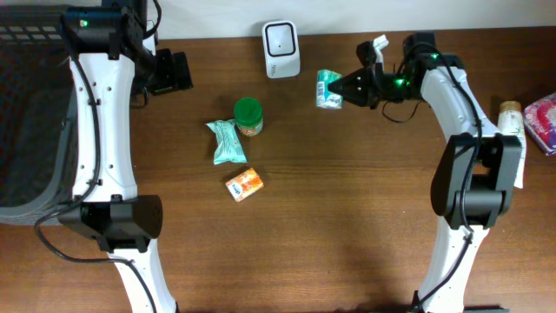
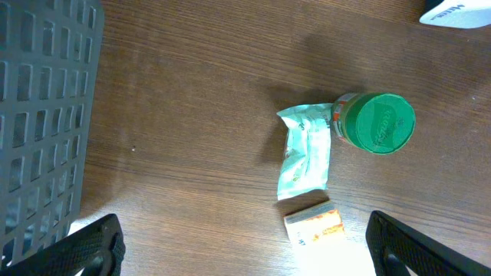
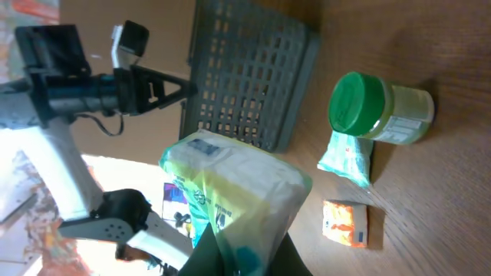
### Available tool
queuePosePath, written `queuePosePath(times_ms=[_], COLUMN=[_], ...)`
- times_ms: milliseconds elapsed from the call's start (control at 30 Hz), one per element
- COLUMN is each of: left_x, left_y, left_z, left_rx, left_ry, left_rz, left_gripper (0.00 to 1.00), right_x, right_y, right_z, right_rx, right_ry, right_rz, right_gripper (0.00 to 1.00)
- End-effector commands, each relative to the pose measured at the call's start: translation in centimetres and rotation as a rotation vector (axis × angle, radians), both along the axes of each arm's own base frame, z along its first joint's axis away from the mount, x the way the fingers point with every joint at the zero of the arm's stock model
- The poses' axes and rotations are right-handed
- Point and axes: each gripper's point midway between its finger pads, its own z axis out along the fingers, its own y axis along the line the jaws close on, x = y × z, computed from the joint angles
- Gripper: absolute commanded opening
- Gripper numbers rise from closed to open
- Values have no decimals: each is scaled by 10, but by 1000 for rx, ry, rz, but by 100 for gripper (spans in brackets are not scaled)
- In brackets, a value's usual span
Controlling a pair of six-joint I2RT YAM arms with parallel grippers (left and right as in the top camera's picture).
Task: Scan the item barcode
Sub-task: 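Lift the teal box and hold it near the scanner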
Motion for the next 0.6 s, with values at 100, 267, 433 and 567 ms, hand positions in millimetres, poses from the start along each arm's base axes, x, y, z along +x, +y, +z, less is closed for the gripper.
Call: queuePosePath(times_ms=[100,267,433,567], left_x=[-2,-2,-2,-2], left_y=[-1,-1,-1,-1], left_z=[9,9,9,9], left_rx=[9,9,9,9], left_ry=[-22,-22,-22,-22], left_rz=[-15,-15,-15,-15], left_gripper=[99,99,99,99], right_x=[10,13,-12,-39], right_y=[2,5,27,28], right_z=[20,21,14,-5], right_rx=[56,55,54,-44], right_ry=[18,-8,18,122], right_rz=[14,20,70,80], right_gripper=[4,4,4,4])
